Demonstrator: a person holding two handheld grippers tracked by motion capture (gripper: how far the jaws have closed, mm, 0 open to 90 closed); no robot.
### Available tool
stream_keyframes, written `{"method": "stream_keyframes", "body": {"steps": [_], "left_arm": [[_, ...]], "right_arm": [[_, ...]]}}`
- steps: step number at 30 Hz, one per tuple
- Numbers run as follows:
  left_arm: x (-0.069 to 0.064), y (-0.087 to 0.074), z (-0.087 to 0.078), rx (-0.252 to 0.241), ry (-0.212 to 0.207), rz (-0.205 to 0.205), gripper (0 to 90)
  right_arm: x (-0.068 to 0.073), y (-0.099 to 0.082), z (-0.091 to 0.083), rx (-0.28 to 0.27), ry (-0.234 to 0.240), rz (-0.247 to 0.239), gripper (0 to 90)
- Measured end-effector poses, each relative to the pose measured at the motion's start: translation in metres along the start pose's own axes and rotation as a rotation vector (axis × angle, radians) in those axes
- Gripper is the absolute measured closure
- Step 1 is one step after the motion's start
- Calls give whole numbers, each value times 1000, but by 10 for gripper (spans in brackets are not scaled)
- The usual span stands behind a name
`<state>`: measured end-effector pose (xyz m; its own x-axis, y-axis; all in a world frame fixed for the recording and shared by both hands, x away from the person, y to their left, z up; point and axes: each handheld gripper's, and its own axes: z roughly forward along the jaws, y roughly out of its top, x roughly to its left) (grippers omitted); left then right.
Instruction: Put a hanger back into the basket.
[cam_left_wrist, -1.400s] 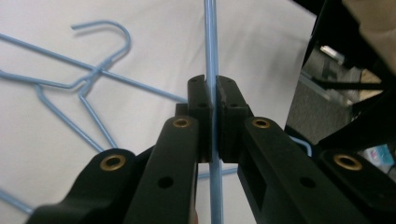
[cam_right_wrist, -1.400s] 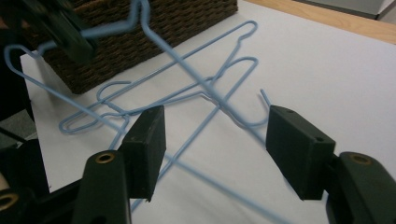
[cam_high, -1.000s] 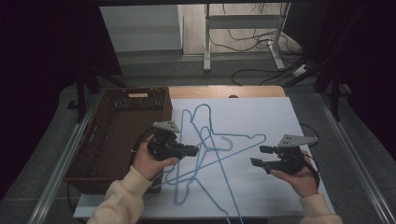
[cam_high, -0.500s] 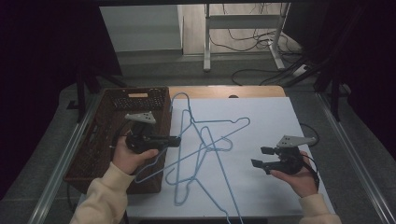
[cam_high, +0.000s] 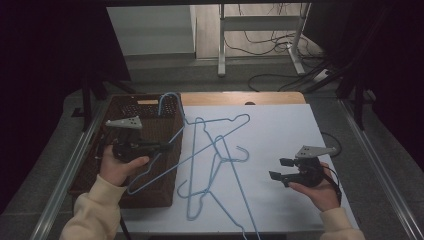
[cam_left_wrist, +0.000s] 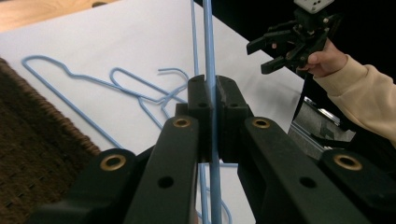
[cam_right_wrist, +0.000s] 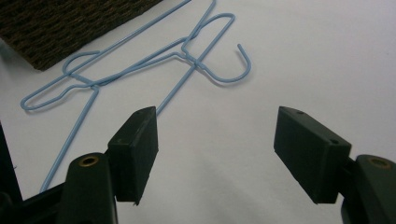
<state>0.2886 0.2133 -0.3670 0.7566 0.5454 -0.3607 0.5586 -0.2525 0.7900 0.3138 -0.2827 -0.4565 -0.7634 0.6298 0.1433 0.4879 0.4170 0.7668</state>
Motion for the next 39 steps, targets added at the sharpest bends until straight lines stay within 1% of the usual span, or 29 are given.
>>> {"method": "stream_keyframes", "body": {"steps": [2,3,4,6,8,9,10,12,13,14,15,16,17,18,19,20,21,22,23,24,25,27,28,30,34,38,39], "left_arm": [[3,-2,-5,-10,4,-5,866],[7,-4,-11,-17,13,-11,866],[7,-4,-11,-17,13,-11,867],[10,-6,-16,-28,19,-21,866],[15,-9,-22,-35,29,-30,866],[20,-12,-27,-40,39,-43,867],[20,-12,-27,-40,39,-43,867],[25,-15,-34,-44,51,-54,866],[31,-18,-40,-51,65,-63,867],[31,-18,-40,-51,65,-63,867],[34,-20,-44,-56,73,-69,867],[36,-22,-48,-65,83,-78,867],[43,-26,-56,-82,101,-96,867],[43,-26,-56,-82,101,-96,867],[48,-30,-63,-93,116,-110,867],[51,-31,-66,-100,121,-117,867],[51,-31,-66,-100,121,-117,867],[54,-33,-69,-107,128,-127,867],[56,-35,-71,-114,136,-132,866],[61,-37,-76,-123,155,-147,866],[61,-37,-76,-123,155,-147,867],[67,-40,-81,-130,171,-155,866],[67,-40,-81,-130,171,-155,867],[71,-42,-84,-132,178,-162,867],[79,-46,-89,-138,179,-179,867],[86,-48,-92,-137,190,-194,867],[90,-50,-93,-137,197,-200,867]], "right_arm": [[0,0,1,11,-4,-1,300],[0,0,2,12,-5,-2,299],[0,0,2,12,-5,-2,299],[-1,0,1,12,-5,0,297],[-1,0,2,10,-5,1,297],[-1,-1,2,11,-8,5,289],[-1,-1,2,11,-8,5,289],[-2,-2,2,14,-15,11,280],[-2,-2,2,15,-19,14,275],[-2,-2,2,15,-19,14,275],[-2,-2,1,15,-20,15,274],[-2,-2,2,17,-22,16,271],[-2,-2,2,19,-23,18,270],[-2,-2,2,19,-23,18,270],[-2,-2,3,22,-22,16,269],[-2,-2,4,25,-21,15,269],[-2,-2,4,24,-20,16,268],[-2,-2,4,24,-20,16,268],[-2,-2,5,28,-23,14,265],[-2,-2,5,33,-24,18,261],[-2,-2,6,34,-24,18,261],[-2,-3,6,34,-22,19,261],[-1,-3,6,35,-23,19,260],[-1,-3,6,38,-23,19,259],[-1,-3,6,38,-24,19,258],[-1,-3,6,37,-23,19,257],[-2,-3,6,38,-23,20,257]]}}
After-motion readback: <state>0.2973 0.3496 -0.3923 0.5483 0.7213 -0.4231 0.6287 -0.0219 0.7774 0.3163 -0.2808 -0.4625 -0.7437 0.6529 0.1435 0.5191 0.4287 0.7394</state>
